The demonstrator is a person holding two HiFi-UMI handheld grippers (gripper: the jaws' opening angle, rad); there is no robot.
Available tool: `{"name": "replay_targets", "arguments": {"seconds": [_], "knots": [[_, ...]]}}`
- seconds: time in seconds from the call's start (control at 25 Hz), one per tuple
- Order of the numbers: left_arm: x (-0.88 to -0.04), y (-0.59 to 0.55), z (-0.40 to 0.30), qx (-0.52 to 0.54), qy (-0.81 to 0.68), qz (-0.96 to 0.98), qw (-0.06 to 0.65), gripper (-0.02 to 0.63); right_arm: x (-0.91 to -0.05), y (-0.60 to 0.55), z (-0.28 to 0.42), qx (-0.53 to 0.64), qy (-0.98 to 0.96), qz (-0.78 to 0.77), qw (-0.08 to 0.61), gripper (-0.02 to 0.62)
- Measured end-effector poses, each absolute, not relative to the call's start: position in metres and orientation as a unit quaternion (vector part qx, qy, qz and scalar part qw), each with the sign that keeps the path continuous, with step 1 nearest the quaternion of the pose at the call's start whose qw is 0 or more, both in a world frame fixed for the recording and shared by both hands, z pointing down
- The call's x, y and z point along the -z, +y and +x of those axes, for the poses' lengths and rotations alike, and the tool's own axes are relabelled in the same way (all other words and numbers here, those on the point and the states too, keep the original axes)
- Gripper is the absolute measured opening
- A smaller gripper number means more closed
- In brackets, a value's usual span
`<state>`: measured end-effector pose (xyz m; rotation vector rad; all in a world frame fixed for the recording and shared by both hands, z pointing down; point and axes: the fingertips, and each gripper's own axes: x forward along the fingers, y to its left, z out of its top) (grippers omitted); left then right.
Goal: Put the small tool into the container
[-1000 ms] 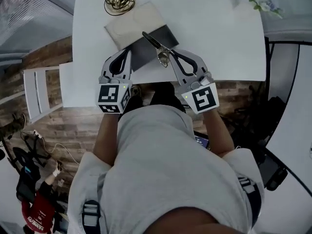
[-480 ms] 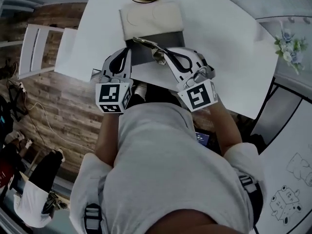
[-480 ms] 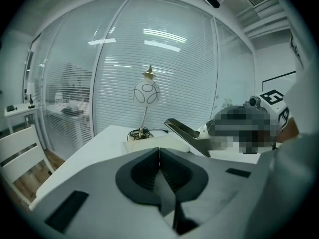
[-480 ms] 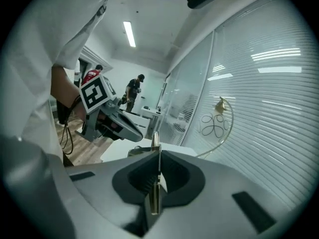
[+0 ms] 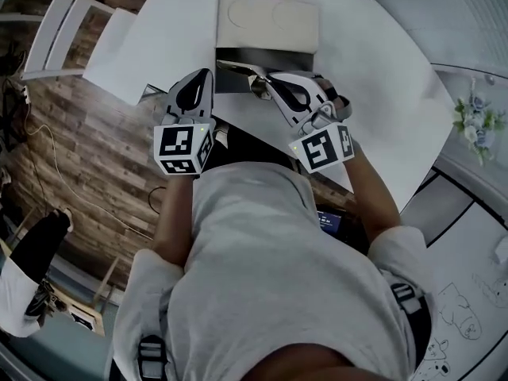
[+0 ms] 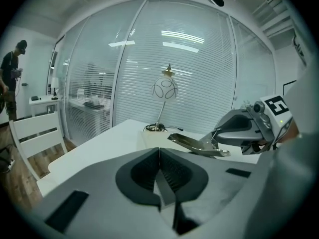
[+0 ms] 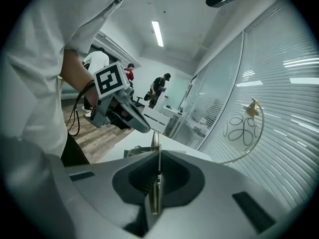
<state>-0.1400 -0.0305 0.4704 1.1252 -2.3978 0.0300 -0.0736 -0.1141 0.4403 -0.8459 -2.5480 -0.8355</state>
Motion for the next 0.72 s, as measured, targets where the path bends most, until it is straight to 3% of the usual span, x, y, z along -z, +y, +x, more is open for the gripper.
{"name": "replay_targets", "arguments": {"seconds": [0.72], "knots": [[-0.510, -0.001, -0.147, -0.002, -0.897, 0.341, 0.283, 0.025, -0.501, -0.110, -0.087, 0.441, -0.802, -0.374, 0.149, 0.031]]}}
